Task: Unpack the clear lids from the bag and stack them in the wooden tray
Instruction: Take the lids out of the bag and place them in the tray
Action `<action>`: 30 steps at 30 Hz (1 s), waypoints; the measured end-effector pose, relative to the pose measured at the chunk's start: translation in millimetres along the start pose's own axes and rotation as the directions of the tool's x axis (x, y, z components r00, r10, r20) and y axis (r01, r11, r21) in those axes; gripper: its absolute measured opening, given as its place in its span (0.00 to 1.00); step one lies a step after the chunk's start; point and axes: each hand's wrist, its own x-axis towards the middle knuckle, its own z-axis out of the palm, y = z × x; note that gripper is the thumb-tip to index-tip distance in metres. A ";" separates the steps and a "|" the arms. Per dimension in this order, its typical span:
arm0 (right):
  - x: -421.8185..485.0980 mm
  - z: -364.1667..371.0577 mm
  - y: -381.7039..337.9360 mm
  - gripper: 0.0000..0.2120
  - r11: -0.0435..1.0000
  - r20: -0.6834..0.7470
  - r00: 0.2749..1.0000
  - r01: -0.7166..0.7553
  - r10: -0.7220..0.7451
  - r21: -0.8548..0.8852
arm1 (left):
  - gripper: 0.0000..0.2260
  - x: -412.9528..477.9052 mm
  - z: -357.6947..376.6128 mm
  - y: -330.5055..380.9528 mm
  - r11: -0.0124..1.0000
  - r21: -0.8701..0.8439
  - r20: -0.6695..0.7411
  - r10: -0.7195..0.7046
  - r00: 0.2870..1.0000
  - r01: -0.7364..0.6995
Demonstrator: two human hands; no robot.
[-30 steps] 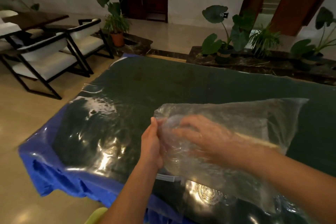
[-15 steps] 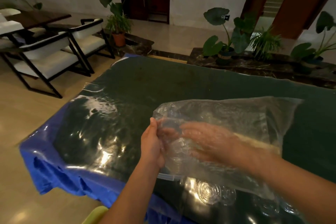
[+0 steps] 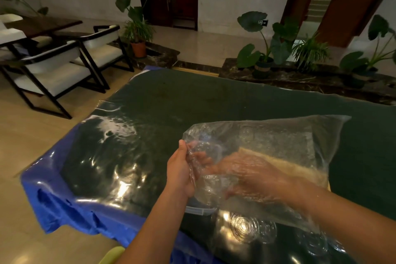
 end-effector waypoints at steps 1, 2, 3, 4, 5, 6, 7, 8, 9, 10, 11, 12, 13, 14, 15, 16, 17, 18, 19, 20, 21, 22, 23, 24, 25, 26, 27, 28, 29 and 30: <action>3.0 0.5 3.1 0.13 0.997 0.003 1.000 -0.023 0.023 0.068 | 0.22 -0.2 0.3 0.4 1.000 -0.004 0.002 -0.003 1.000 0.003; 3.4 0.1 7.6 0.16 1.000 -0.006 1.000 0.000 0.000 -0.015 | 0.21 0.5 0.0 0.4 1.000 -0.002 0.004 -0.004 1.000 0.004; 4.6 2.4 16.9 0.20 0.997 0.023 1.000 -0.016 0.017 -0.077 | 0.21 1.2 -0.6 0.3 1.000 0.010 0.005 -0.006 1.000 0.006; 3.6 2.2 21.0 0.23 0.993 0.052 0.997 -0.055 0.060 -0.104 | 0.22 1.7 -1.1 0.3 1.000 0.028 0.004 -0.011 1.000 0.011; 4.3 0.9 22.5 0.24 0.996 0.076 0.995 -0.054 0.060 -0.077 | 0.22 2.2 -1.6 0.2 0.999 0.044 0.003 -0.016 1.000 0.015; 2.6 -1.6 16.4 0.25 0.999 0.078 0.996 -0.046 0.046 0.000 | 0.22 2.8 -2.2 -0.4 0.998 0.054 0.003 -0.015 1.000 0.015; 3.5 -4.6 14.1 0.24 0.996 0.088 0.995 -0.054 0.047 0.074 | 0.22 3.2 -2.5 -1.2 0.998 0.062 0.003 -0.012 1.000 0.012; 4.3 -8.7 9.5 0.24 0.991 0.068 0.996 -0.063 0.055 0.118 | 0.22 3.7 -2.8 -2.3 0.998 0.067 0.003 -0.008 1.000 0.008; 4.9 -8.3 9.1 0.25 0.990 0.065 0.996 -0.066 0.058 0.121 | 0.22 4.0 -3.1 -3.4 0.998 0.068 0.001 -0.007 1.000 0.007; 5.2 -6.8 7.9 0.26 0.990 0.060 0.997 -0.060 0.052 0.129 | 0.22 4.5 -3.4 -4.4 0.998 0.062 -0.002 -0.010 1.000 0.010; 5.2 -4.8 9.6 0.26 0.989 0.045 0.997 -0.060 0.055 0.133 | 0.22 5.0 -3.5 -4.8 0.998 0.055 -0.003 -0.015 1.000 0.015; 6.5 -5.0 10.7 0.25 0.987 0.047 0.996 -0.077 0.071 0.139 | 0.22 5.9 -3.6 -4.8 0.999 0.050 -0.003 -0.020 1.000 0.021; 9.2 -4.2 12.3 0.22 0.987 0.041 0.996 -0.090 0.085 0.134 | 0.22 6.8 -3.2 -4.1 0.999 0.048 -0.001 -0.023 1.000 0.024; 10.1 -4.8 12.1 0.19 0.980 0.034 0.993 -0.114 0.110 0.162 | 0.22 7.0 -2.6 -3.0 0.999 0.049 -0.001 -0.023 1.000 0.023; 10.3 -6.8 11.1 0.18 0.980 0.027 0.992 -0.127 0.124 0.156 | 0.22 6.6 -1.5 -1.5 0.998 0.051 -0.004 -0.020 1.000 0.020; 9.5 -8.6 9.5 0.18 0.977 -0.007 0.991 -0.133 0.136 0.166 | 0.22 6.1 -0.3 0.0 0.998 0.054 -0.012 -0.017 1.000 0.018; 7.2 -5.9 9.7 0.19 0.985 -0.055 0.990 -0.121 0.128 0.122 | 0.22 5.7 1.1 1.3 0.998 0.059 -0.023 -0.018 1.000 0.020; 5.4 -1.3 9.2 0.22 0.987 -0.114 0.985 -0.114 0.127 0.115 | 0.23 6.1 2.3 2.1 0.997 0.068 -0.041 -0.023 0.999 0.025; 3.5 3.8 8.4 0.23 0.988 -0.123 0.983 -0.125 0.136 0.093 | 0.24 6.4 3.7 2.6 0.997 0.077 -0.062 -0.027 0.998 0.032; 2.1 9.9 8.2 0.21 0.986 -0.120 0.982 -0.131 0.144 0.105 | 0.24 6.7 5.1 2.7 0.996 0.083 -0.086 -0.030 0.996 0.037; 0.4 13.3 6.4 0.16 0.980 -0.104 0.983 -0.136 0.152 0.147 | 0.24 6.8 6.3 2.6 0.995 0.086 -0.106 -0.031 0.994 0.040; -0.7 16.4 5.9 0.11 0.990 -0.124 0.985 -0.105 0.117 0.099 | 0.23 7.4 7.1 2.3 0.995 0.086 -0.121 -0.031 0.992 0.042; 0.4 18.1 6.1 0.10 0.994 -0.136 0.987 -0.078 0.088 0.081 | 0.22 7.9 7.5 1.9 0.995 0.089 -0.131 -0.029 0.991 0.041; 0.5 18.3 4.5 0.11 0.994 -0.138 0.989 -0.044 0.057 0.096 | 0.22 7.9 7.6 1.2 0.994 0.097 -0.139 -0.029 0.990 0.043; 0.3 15.9 1.3 0.10 0.972 -0.110 0.989 -0.072 0.099 0.223 | 0.22 7.9 7.4 0.1 0.993 0.103 -0.147 -0.035 0.989 0.050; -0.3 11.5 -2.9 0.09 0.955 -0.081 0.988 -0.104 0.131 0.277 | 0.22 8.2 6.8 -1.3 0.993 0.099 -0.147 -0.048 0.988 0.063; -1.0 6.8 -6.0 0.09 0.934 -0.027 0.985 -0.150 0.168 0.324 | 0.22 8.6 6.6 -2.3 0.993 0.086 -0.141 -0.064 0.988 0.077; -0.5 5.2 -6.4 0.08 0.927 -0.002 0.984 -0.167 0.178 0.335 | 0.23 9.1 6.8 -2.8 0.994 0.072 -0.137 -0.076 0.988 0.086; -1.7 3.9 -1.6 0.07 0.904 0.040 0.976 -0.214 0.214 0.371 | 0.23 9.9 7.5 -2.8 0.994 0.060 -0.134 -0.085 0.987 0.094; -1.3 5.5 7.7 0.09 0.903 0.053 0.976 -0.215 0.210 0.372 | 0.23 11.0 7.8 -2.2 0.994 0.053 -0.130 -0.092 0.987 0.100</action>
